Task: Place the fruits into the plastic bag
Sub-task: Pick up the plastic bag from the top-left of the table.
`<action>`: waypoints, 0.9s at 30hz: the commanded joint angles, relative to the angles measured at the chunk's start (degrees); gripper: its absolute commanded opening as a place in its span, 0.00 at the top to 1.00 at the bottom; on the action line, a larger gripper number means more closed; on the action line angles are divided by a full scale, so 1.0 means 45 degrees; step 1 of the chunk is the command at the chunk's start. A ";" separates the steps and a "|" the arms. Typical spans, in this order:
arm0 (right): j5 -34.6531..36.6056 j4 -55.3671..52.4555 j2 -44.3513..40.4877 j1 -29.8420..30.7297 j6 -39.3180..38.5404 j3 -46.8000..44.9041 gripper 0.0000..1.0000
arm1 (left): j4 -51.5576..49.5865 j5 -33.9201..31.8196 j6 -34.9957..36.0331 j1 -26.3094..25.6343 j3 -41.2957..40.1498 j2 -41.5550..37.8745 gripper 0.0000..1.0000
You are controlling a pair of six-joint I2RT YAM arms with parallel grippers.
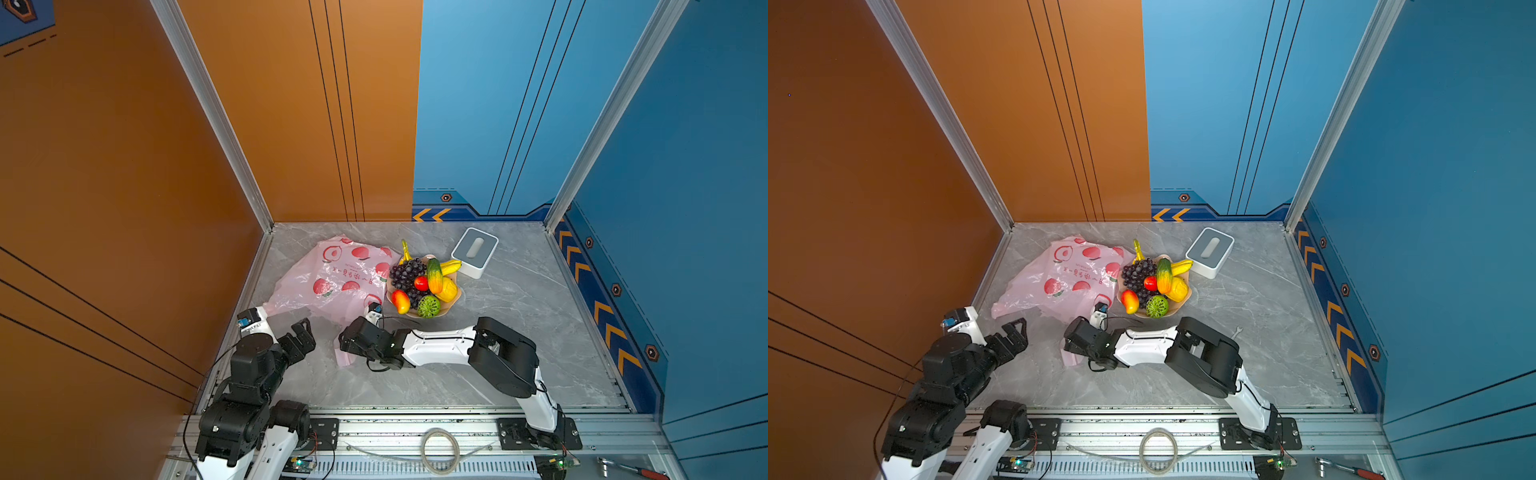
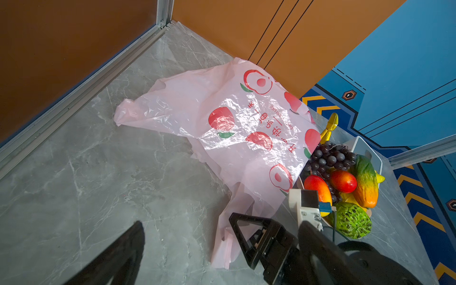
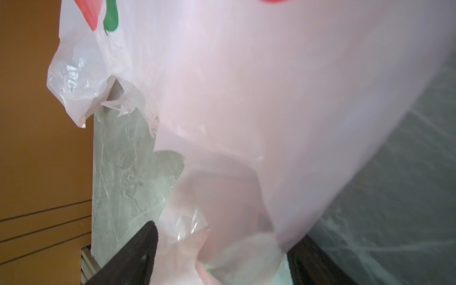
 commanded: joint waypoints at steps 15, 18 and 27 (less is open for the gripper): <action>0.2496 -0.2880 -0.0927 0.0177 -0.3338 0.1539 0.90 | -0.0281 -0.0108 0.0090 0.0115 0.0194 0.0009 0.02; 0.3163 -0.3915 -0.1171 0.0377 -0.4748 0.2432 0.99 | -0.0274 -0.0011 0.0088 0.0115 0.0372 0.0139 0.02; 0.4141 -0.5579 -0.2463 0.0388 -0.7419 0.3518 1.00 | -0.0990 -0.0202 0.0324 0.0110 0.1194 0.0479 0.02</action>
